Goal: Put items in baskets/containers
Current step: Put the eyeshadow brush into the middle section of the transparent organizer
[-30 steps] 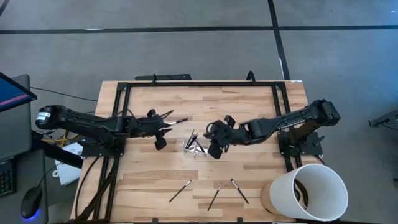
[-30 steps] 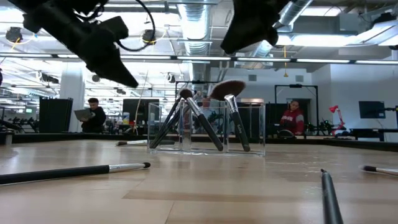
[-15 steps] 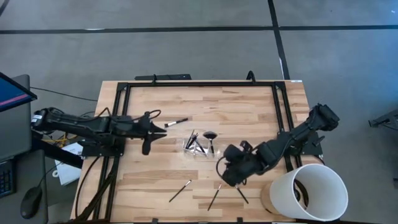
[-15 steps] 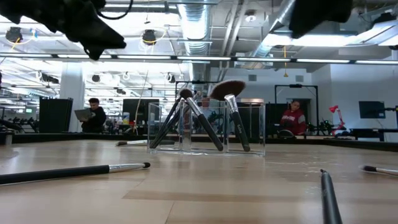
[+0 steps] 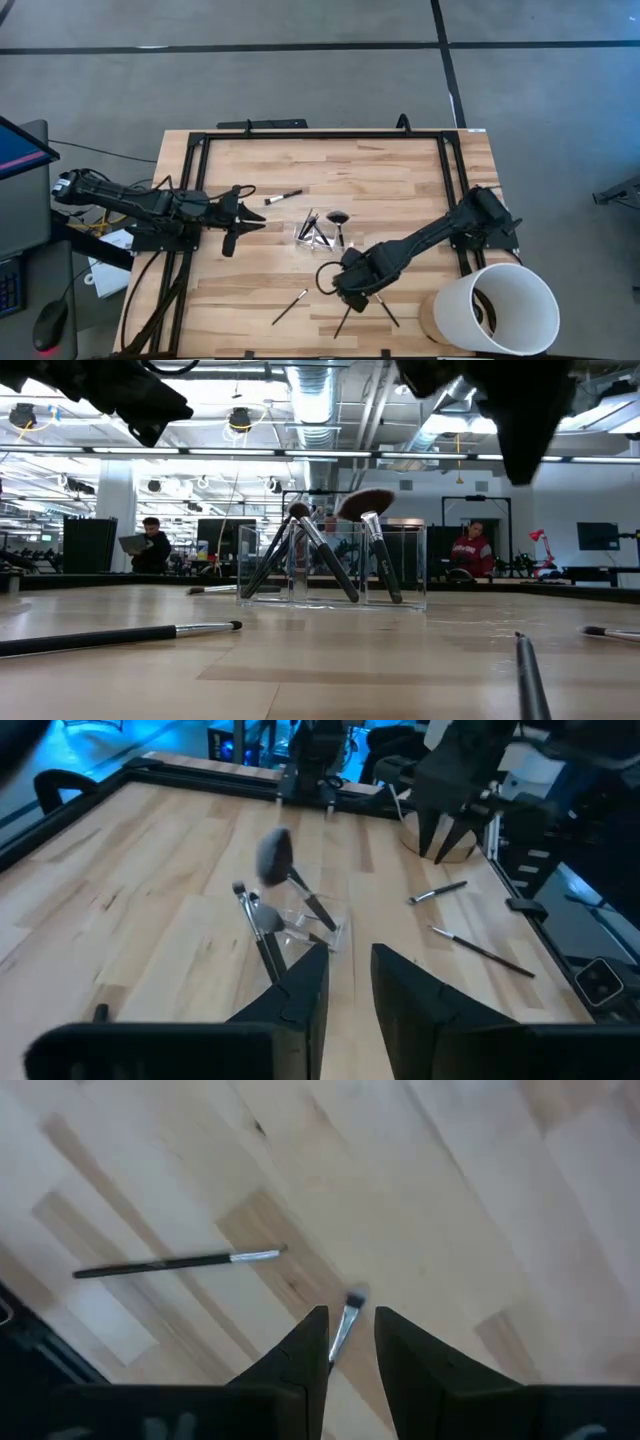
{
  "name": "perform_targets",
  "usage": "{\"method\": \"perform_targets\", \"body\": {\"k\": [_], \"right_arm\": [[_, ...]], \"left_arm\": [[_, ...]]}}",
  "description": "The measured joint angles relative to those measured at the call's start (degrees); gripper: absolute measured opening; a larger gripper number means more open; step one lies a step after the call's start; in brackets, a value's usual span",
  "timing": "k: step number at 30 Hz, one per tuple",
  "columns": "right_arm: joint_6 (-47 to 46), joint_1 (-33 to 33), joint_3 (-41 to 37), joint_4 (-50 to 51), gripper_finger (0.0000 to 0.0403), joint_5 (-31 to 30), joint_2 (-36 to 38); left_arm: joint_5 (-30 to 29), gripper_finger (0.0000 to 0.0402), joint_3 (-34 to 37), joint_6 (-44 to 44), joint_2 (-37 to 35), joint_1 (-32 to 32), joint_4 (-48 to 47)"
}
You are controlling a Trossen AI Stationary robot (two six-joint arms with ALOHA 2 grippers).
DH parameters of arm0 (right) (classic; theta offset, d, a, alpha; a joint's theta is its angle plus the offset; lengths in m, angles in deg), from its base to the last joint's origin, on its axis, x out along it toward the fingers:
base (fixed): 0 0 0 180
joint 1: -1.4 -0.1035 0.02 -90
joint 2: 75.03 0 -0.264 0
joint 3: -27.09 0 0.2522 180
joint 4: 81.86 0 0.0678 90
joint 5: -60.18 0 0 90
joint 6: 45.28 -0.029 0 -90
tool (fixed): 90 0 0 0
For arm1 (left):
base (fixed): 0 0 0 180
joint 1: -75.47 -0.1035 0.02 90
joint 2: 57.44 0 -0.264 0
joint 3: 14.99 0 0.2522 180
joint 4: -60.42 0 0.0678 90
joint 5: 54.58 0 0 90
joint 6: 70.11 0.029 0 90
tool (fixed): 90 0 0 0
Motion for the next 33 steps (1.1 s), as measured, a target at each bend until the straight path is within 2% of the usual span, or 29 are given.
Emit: {"method": "perform_targets", "body": {"k": [6, 18, 23, 33], "right_arm": [[-3.4, -1.3, 0.0, 0.4, 0.0094, 1.5, -3.6], [-9.2, -6.0, -2.7, -1.8, 0.0171, 0.4, -4.7], [-10.5, -7.2, -2.8, -1.1, 0.0166, -0.9, -5.6], [-8.6, -8.4, -2.7, -1.9, 0.0123, -0.8, -7.5]], "left_arm": [[0.0, 0.0076, 0.0, -0.1, 0.0, 0.4, -0.1], [0.0, 0.0076, 0.0, -2.9, 0.0, 1.7, -0.2], [0.0, 0.0076, 0.0, -3.1, 0.0, 3.2, -0.1], [-0.5, 0.0076, 0.0, -3.3, 0.1, 4.8, 0.1]]}}
